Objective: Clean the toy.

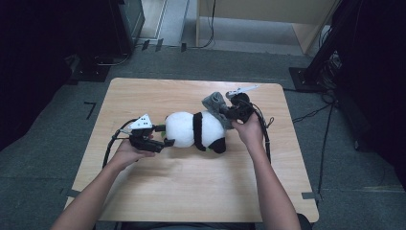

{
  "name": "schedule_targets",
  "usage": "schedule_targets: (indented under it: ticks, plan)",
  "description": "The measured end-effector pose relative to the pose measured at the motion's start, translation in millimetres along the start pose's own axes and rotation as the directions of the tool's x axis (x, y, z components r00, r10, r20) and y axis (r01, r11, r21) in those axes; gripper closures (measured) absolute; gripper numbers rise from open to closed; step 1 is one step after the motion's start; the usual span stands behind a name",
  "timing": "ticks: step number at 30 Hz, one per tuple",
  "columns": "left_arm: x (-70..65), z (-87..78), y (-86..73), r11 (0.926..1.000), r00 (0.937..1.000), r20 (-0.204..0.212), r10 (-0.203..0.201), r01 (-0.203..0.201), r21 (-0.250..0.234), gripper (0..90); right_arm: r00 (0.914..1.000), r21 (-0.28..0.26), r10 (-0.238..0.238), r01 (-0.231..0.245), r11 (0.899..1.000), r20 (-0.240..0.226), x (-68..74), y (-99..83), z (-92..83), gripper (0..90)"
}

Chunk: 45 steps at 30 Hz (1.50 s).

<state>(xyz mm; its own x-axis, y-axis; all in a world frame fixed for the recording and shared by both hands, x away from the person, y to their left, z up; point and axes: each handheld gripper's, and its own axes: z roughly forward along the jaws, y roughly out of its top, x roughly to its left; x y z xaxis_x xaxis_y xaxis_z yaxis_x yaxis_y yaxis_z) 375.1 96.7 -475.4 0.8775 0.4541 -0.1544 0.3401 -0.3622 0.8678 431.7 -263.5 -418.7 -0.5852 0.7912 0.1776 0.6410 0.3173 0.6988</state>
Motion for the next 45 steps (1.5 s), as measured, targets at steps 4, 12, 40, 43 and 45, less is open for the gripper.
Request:
schedule_targets:
  ticks: [4, 12, 40, 43, 45]
  plan:
    - [1.6, 7.5, -0.6, 1.0000, 1.0000, -0.007, 0.007, -0.007, -0.001, 17.8, 0.9999, 0.004, 0.012, -0.011, 1.000, -0.011, -2.4, 0.4, 2.7, 78.9]
    - [4.4, 16.4, -2.3, 0.9997, 0.9984, -0.051, 0.023, -0.023, 0.000, 23.7, 0.9995, -0.004, 0.022, -0.022, 1.000, -0.023, -7.8, 3.6, 10.1, 79.4]
    - [-24.9, -12.0, 42.9, 0.9185, 0.9191, -0.030, -0.393, 0.394, 0.036, 65.8, 0.9261, -0.266, -0.120, 0.022, 0.964, -0.358, 122.0, -7.8, -49.1, 79.1]
    - [-22.3, -10.4, 39.6, 0.9024, 0.9031, -0.021, -0.429, 0.429, 0.035, 65.6, 0.9194, -0.208, -0.105, 0.026, 0.978, -0.379, 134.5, -18.0, -25.7, 79.1]
    - [-21.8, -8.5, 37.9, 0.9013, 0.9022, -0.017, -0.431, 0.431, 0.039, 65.6, 0.9300, -0.155, -0.096, 0.042, 0.987, -0.355, 135.4, -23.7, -7.2, 78.9]
